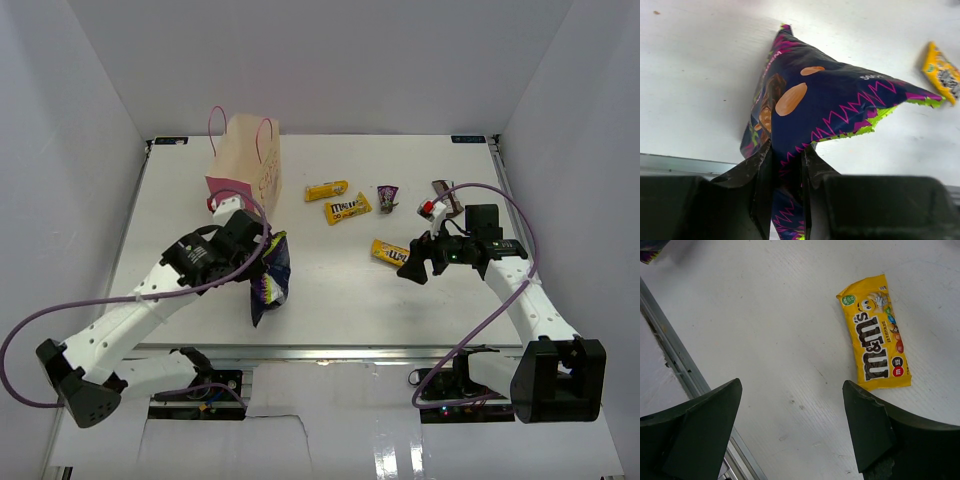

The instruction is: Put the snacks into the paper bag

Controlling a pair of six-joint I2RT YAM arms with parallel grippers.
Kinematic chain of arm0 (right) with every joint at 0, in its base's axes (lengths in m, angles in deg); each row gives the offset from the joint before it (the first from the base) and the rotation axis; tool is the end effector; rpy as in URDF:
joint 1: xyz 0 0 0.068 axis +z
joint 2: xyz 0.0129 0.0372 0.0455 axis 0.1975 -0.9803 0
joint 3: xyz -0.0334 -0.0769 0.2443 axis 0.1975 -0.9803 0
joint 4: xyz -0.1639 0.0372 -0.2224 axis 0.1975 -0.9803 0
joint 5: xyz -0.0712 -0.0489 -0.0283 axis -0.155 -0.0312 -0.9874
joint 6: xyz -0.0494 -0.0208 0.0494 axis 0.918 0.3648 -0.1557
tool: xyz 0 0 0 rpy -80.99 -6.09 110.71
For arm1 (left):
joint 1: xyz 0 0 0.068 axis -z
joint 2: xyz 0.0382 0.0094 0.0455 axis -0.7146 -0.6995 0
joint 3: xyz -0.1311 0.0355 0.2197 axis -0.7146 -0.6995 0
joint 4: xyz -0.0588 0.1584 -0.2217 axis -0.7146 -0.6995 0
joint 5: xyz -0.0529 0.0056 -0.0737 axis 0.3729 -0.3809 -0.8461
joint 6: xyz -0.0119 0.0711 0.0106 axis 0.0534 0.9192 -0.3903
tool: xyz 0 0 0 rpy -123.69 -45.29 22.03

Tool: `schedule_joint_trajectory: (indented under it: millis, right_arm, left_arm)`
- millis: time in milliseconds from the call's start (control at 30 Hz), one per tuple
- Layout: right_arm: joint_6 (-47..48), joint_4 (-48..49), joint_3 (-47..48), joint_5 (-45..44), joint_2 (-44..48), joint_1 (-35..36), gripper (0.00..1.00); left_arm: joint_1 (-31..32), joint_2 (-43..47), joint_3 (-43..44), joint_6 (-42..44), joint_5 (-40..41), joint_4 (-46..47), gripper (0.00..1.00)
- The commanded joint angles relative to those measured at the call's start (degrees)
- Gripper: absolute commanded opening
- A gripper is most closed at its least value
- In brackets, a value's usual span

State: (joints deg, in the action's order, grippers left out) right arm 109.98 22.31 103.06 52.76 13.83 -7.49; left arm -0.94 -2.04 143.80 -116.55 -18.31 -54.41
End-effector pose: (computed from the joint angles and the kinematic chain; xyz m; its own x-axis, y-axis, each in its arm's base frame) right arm 0.2558 0.0587 0.2124 -0.4929 -0.3399 -0.8010 -0.7581 0.6195 0.2037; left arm 0.1833 -0.1459 0.3036 -0.7629 -0.2780 -0.5837 -0.2086 0.9604 -0.1847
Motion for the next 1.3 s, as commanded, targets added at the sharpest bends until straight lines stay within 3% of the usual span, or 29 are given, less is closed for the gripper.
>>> schedule_joint_trajectory:
  millis: [0,233,467,600,800,1033,1267]
  right_arm:
    - [0.0,1.5,0.7,0.9,0.7,-0.6,0.87]
    - [0.3,1.5,1.2,0.5,0.5,-1.0,0.87]
    - [0.7,1.4,1.2,0.3,0.3,-1.4,0.87]
    - [0.9,1.6,1.2,0.3,0.2,-1.7,0.87]
    - [1.3,1.5,1.2,0.5,0.0,-2.0,0.87]
    - [1.7,1.5,1.2,0.3,0.4,-2.7,0.87]
    - [1.8,1.6,0.6,0.5,0.5,-3.2,0.87]
  left_arm:
    - [-1.5,4.4,0.2,1.4,-2.6,7.4,0.00]
    - [-2.2,6.8,7.2,5.2,-3.8,13.0,0.00]
    - [-2.8,-3.0,31.1,14.6,0.2,10.6,0.00]
    - [-2.9,-9.6,49.2,20.1,2.2,10.0,0.00]
    - [-3.1,-19.7,68.5,32.2,4.3,18.5,0.00]
    - [-3.1,-21.4,68.0,46.4,11.0,34.2,0.00]
    - [-4.8,-24.8,68.4,60.9,15.5,43.3,0.00]
